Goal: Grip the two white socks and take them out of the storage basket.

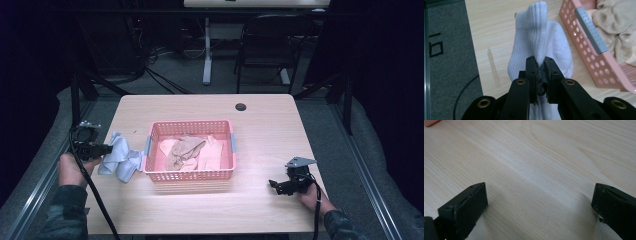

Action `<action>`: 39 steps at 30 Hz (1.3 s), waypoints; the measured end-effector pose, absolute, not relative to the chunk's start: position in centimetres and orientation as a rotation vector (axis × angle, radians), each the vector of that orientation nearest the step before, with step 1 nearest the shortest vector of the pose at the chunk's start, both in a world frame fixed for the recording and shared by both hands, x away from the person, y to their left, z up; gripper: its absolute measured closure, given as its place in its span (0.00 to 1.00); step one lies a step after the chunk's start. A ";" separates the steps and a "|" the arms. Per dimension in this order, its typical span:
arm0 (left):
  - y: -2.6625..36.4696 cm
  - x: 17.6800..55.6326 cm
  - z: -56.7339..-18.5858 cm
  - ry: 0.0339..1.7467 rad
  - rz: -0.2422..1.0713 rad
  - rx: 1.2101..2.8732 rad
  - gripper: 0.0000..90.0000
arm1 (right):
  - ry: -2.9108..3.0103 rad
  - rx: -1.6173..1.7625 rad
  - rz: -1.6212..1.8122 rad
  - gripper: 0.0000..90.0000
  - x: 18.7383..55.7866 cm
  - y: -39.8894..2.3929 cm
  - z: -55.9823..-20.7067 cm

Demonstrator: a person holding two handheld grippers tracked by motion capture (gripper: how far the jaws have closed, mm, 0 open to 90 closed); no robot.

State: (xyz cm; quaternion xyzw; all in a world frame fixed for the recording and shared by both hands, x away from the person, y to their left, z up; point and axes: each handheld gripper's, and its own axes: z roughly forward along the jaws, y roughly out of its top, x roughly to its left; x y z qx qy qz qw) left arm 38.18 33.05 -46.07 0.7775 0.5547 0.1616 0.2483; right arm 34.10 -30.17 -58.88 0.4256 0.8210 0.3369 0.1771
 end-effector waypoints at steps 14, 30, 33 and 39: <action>32.3 39.4 -51.3 1.600 0.389 2.216 0.91 | 2.324 1.205 0.954 0.00 34.1 -30.2 -58.9; 33.2 39.1 -52.2 1.646 0.398 2.176 0.45 | 2.324 1.205 0.955 0.00 34.1 -30.2 -58.9; 33.5 38.2 -50.9 1.628 0.434 2.139 0.32 | 2.324 1.206 0.959 0.00 34.1 -30.2 -58.9; 33.6 35.9 -48.4 1.573 0.476 2.106 0.18 | 2.323 1.207 0.954 0.00 34.1 -30.2 -58.9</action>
